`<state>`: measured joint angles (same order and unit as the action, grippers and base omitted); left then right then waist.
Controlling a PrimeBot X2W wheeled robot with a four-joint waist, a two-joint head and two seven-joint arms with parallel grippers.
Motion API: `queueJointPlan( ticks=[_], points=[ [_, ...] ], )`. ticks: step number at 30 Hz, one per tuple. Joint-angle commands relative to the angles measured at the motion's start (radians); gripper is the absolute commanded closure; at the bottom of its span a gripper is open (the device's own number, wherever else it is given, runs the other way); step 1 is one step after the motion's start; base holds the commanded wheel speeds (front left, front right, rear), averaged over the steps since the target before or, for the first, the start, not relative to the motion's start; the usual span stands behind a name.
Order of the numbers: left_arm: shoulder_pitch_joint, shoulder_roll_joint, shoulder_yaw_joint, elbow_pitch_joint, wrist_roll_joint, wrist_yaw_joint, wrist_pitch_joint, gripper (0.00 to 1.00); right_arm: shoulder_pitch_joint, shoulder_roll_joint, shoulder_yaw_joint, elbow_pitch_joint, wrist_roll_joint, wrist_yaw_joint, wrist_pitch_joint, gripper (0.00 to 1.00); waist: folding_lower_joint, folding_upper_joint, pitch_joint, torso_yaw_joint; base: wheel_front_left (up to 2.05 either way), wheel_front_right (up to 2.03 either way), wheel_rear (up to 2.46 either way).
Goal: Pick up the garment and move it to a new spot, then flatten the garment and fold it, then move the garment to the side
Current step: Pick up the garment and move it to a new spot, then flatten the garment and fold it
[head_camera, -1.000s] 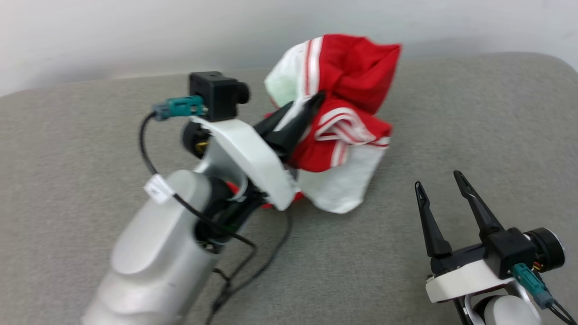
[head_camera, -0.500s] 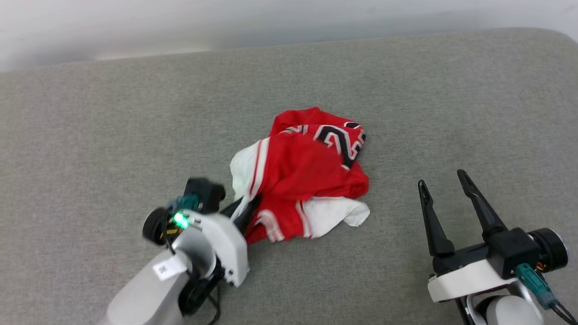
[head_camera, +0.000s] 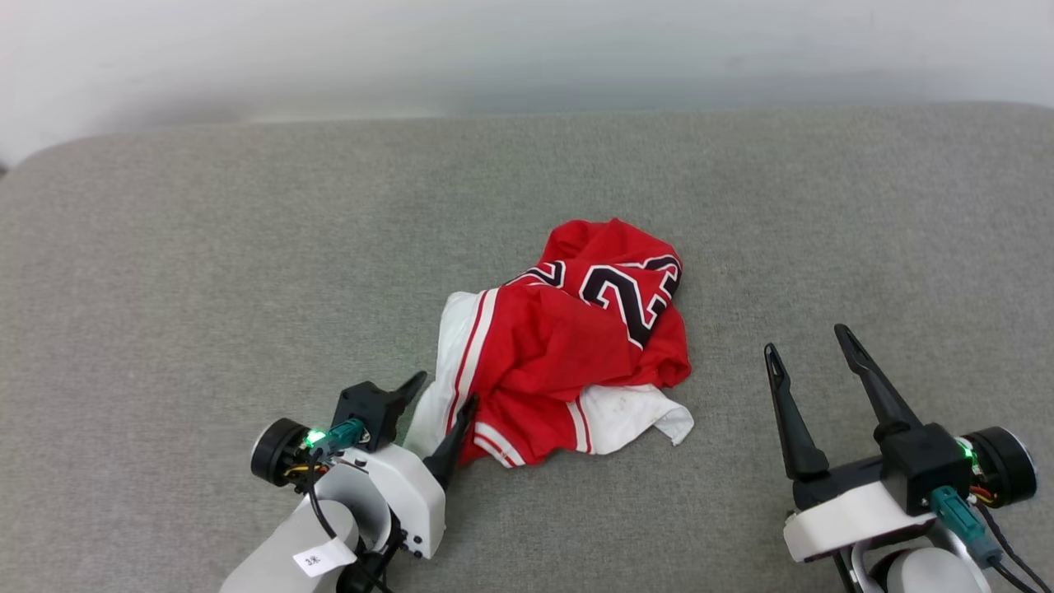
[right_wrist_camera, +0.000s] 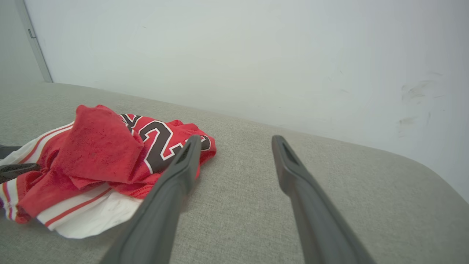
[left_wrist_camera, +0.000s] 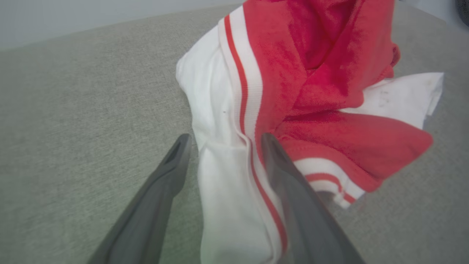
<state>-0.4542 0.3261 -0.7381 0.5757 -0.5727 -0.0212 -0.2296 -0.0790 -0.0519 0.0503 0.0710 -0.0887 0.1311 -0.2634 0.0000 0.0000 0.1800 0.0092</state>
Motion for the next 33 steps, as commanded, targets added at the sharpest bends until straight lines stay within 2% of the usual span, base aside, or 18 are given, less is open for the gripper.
queueJointPlan(
  ticks=[1,4,9,12,14,18,26,33],
  points=[
    [0.004,-0.001,0.008,-0.003,0.012,0.011,-0.014,0.00,0.014,0.003,-0.003,0.002,-0.003,-0.001,-0.002,0.00,0.0000,0.0000,-0.021,0.012,0.00,0.00,0.00],
    [0.013,0.005,0.041,-0.041,0.048,0.047,-0.033,0.00,0.025,0.003,-0.013,-0.002,-0.011,-0.001,-0.002,0.00,0.0000,0.0000,-0.046,0.023,0.00,0.00,0.00],
    [0.088,0.026,0.184,-0.241,0.149,0.121,-0.035,0.00,0.045,0.000,-0.010,-0.003,-0.008,-0.001,-0.002,0.00,0.0000,0.0000,-0.070,0.041,0.00,0.00,0.00],
    [0.165,0.021,0.269,-0.372,0.214,0.140,-0.036,0.00,0.052,-0.030,0.003,0.027,0.016,-0.001,0.010,0.00,0.0000,0.0000,-0.082,0.052,0.00,0.00,0.00],
    [0.216,0.017,0.315,-0.438,0.257,0.144,-0.036,0.00,0.045,-0.063,0.041,0.046,0.041,-0.001,0.065,0.00,0.0000,0.0000,-0.085,0.062,0.00,0.00,0.00],
    [0.285,-0.014,0.379,-0.512,0.312,0.117,-0.036,0.00,0.008,-0.165,0.150,0.044,0.147,-0.001,0.286,0.00,0.0000,0.0000,-0.077,0.090,0.00,0.00,0.00],
    [0.296,-0.090,0.442,-0.531,0.378,0.044,-0.036,0.00,-0.102,-0.365,0.357,-0.046,0.363,-0.001,0.687,0.00,0.0000,0.0000,-0.023,0.174,0.00,0.00,0.00],
    [0.280,-0.147,0.490,-0.518,0.412,-0.015,-0.036,0.00,-0.218,-0.465,0.471,-0.041,0.449,-0.001,0.887,0.00,0.0000,0.0000,0.028,0.246,0.00,0.00,0.00]
  ],
)
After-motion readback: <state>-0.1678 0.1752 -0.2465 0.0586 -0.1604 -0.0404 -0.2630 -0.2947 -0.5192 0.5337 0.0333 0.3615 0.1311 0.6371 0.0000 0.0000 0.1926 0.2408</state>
